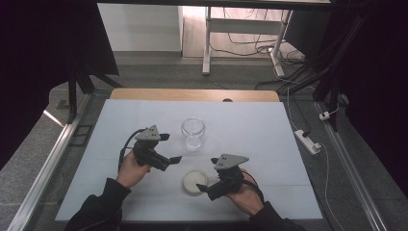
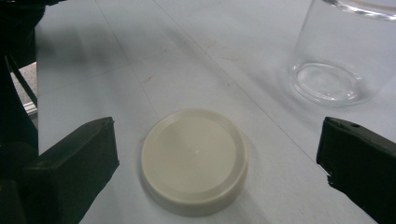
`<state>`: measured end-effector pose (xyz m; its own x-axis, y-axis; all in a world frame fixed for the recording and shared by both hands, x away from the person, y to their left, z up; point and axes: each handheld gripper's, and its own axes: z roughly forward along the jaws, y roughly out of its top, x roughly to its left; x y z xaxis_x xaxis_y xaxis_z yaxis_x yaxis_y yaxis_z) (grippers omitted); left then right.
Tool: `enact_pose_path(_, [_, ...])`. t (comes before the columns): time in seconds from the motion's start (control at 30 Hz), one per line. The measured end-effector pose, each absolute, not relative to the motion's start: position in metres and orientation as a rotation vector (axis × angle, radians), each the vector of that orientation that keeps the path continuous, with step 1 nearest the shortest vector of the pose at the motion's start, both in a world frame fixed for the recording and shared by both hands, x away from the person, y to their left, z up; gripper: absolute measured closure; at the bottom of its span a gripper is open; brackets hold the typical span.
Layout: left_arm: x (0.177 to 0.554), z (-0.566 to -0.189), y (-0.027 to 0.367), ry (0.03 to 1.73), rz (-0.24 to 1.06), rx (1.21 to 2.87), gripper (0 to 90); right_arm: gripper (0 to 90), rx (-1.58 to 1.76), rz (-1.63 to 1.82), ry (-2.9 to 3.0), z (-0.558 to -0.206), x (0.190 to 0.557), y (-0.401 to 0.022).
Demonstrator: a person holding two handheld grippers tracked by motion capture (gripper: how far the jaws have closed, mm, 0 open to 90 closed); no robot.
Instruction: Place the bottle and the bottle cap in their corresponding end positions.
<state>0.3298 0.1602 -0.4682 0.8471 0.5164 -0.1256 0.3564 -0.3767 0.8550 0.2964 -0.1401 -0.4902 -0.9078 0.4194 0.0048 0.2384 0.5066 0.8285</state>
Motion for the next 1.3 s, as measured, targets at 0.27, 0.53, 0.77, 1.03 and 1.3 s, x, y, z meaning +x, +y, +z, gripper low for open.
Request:
enact_pose_path(0.27, [0.303,-0.467,0.174,0.664,0.193,1.969,0.0,0.0,0.571,1.353,2.515,-0.481,0.29,-0.154])
enact_pose_path(0.53, [0.275,-0.472,0.19,0.699,0.199,1.969,0.0,0.0,0.626,1.353,2.462,-0.476,0.282,-0.173])
enact_pose_path(0.77, [0.255,-0.479,0.206,0.747,0.212,1.967,0.0,0.0,0.704,1.356,2.408,-0.473,0.275,-0.195])
enact_pose_path(1.03, [0.233,-0.485,0.228,0.817,0.237,1.93,0.0,0.0,0.801,1.34,2.334,-0.472,0.265,-0.224])
enact_pose_path(1.3, [0.213,-0.494,0.25,0.909,0.265,1.905,0.0,0.0,0.902,1.28,2.281,-0.476,0.254,-0.254])
